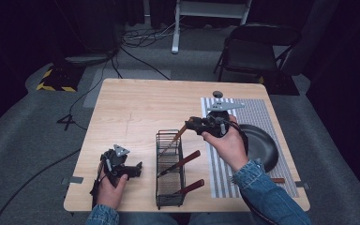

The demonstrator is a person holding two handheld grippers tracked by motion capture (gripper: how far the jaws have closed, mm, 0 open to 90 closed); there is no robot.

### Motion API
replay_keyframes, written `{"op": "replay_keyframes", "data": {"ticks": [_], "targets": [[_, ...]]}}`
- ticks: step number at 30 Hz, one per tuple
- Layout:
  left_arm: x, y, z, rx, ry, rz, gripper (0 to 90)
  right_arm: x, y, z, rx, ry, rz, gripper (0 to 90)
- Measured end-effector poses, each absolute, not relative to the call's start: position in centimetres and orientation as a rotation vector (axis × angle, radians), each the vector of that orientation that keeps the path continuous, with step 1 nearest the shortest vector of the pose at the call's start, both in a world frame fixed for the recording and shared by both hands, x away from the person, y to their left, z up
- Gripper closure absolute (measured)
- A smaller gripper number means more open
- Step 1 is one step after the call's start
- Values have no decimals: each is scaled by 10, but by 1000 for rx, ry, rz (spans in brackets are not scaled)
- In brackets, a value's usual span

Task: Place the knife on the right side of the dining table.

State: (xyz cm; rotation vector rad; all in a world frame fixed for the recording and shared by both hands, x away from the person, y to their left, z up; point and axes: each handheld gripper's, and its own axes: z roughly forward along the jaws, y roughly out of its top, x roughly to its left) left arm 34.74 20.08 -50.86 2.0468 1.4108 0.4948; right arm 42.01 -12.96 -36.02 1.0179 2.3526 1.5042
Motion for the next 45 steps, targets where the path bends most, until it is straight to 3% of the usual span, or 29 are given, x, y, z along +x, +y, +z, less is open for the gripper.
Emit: {"op": "replay_keyframes", "data": {"ticks": [25, 45], "targets": [[347, 201, -509, 2046, 1411, 495, 1, 411, -131, -347, 945, 2382, 1657, 748], [347, 201, -509, 2046, 1411, 495, 1, 419, -137, -359, 1021, 2365, 1585, 714]]}}
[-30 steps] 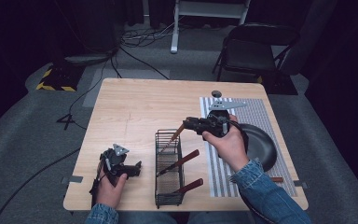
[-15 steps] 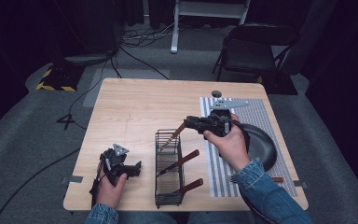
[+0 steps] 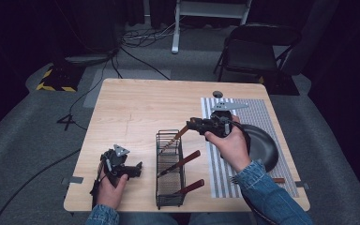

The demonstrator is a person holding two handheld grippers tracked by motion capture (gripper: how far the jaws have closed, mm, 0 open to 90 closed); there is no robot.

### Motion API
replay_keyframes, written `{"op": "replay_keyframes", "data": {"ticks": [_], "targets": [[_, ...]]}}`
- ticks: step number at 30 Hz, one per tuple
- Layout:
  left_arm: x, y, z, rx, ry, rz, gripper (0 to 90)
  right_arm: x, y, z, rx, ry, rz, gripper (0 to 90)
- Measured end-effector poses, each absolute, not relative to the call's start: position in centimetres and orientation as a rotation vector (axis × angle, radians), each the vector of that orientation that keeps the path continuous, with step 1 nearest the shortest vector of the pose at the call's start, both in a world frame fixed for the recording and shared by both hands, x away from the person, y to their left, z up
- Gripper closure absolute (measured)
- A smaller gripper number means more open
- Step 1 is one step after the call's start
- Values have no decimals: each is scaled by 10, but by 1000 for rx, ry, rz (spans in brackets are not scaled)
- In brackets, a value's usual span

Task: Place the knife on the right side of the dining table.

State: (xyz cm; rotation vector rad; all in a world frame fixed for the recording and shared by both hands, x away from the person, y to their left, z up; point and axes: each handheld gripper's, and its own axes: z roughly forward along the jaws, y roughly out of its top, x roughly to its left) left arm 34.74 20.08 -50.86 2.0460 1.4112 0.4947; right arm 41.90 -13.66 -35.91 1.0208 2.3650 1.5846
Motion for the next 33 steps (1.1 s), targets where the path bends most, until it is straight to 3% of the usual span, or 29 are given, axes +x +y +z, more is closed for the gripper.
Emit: {"op": "replay_keyframes", "data": {"ticks": [11, 33], "targets": [[347, 201, -509, 2046, 1411, 494, 1, 413, -133, -353, 963, 2365, 1666, 763], [347, 201, -509, 2047, 1411, 494, 1, 412, -139, -342, 940, 2355, 1599, 759]]}}
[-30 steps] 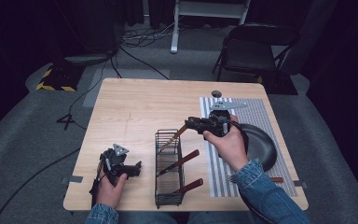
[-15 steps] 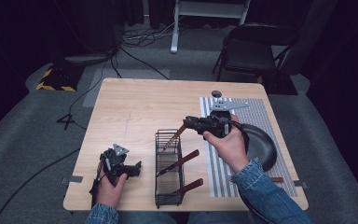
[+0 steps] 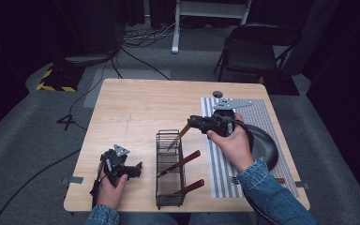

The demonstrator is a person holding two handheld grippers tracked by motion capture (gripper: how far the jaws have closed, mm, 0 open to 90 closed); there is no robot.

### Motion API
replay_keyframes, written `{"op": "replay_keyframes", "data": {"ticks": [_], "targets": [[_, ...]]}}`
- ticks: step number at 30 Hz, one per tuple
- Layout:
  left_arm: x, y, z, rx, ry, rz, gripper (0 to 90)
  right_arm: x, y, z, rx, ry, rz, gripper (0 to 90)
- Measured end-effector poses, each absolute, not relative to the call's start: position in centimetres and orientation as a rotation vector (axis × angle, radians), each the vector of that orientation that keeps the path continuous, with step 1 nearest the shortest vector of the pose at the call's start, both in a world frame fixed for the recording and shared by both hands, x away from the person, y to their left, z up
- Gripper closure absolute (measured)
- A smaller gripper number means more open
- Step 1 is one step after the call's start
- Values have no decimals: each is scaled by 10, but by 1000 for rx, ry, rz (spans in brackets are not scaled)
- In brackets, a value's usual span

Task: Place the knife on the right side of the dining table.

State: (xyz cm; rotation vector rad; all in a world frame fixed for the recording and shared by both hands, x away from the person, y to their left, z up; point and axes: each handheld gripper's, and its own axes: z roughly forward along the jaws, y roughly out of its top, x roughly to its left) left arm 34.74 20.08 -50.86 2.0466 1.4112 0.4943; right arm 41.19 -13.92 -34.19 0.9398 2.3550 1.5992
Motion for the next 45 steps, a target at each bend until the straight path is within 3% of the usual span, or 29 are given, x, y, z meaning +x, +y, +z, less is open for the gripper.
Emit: {"op": "replay_keyframes", "data": {"ticks": [8, 17, 45], "targets": [[347, 201, -509, 2046, 1410, 495, 1, 415, -146, -347, 1037, 2325, 1595, 731], [347, 201, -509, 2046, 1411, 494, 1, 412, -143, -341, 945, 2355, 1645, 786], [347, 201, -508, 2046, 1412, 491, 1, 405, -170, -274, 938, 2252, 1738, 814]]}}
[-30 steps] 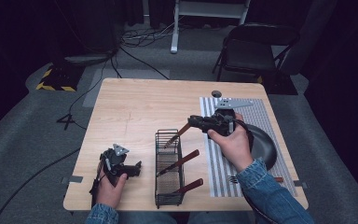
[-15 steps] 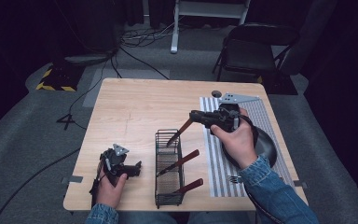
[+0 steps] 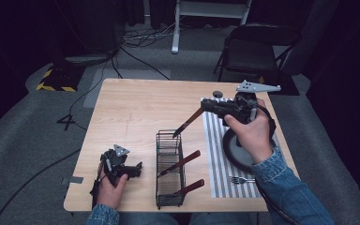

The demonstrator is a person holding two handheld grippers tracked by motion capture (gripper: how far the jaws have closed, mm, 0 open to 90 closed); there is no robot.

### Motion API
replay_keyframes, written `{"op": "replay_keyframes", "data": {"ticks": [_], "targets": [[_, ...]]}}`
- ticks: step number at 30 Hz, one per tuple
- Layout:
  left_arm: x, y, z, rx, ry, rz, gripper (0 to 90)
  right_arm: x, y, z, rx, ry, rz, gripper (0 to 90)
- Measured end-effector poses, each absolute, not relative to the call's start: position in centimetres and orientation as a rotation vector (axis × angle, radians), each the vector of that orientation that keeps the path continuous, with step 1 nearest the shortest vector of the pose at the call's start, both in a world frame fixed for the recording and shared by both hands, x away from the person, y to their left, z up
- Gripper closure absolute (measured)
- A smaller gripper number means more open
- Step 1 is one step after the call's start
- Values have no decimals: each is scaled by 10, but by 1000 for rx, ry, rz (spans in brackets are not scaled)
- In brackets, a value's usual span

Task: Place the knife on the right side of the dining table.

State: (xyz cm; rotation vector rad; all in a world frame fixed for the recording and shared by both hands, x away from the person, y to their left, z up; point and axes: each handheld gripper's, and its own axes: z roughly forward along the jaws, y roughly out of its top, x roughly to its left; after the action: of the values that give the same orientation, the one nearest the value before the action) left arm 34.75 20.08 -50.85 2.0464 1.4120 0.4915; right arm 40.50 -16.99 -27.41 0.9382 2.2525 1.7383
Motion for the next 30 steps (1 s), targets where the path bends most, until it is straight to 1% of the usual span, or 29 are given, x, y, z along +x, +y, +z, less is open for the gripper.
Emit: {"op": "replay_keyframes", "data": {"ticks": [7, 13, 17, 26, 29, 30], "targets": [[347, 201, -509, 2046, 1412, 492, 1, 405, -186, -250, 956, 2216, 1769, 814], [348, 201, -509, 2046, 1412, 492, 1, 407, -197, -239, 960, 2191, 1761, 814], [347, 201, -509, 2046, 1412, 492, 1, 409, -213, -229, 979, 2153, 1763, 814], [347, 201, -509, 2046, 1412, 492, 1, 419, -233, -223, 1019, 2101, 1740, 814], [348, 201, -509, 2046, 1412, 492, 1, 428, -243, -225, 1046, 2074, 1727, 814], [347, 201, -509, 2046, 1412, 492, 1, 436, -251, -228, 1069, 2055, 1720, 814]]}}
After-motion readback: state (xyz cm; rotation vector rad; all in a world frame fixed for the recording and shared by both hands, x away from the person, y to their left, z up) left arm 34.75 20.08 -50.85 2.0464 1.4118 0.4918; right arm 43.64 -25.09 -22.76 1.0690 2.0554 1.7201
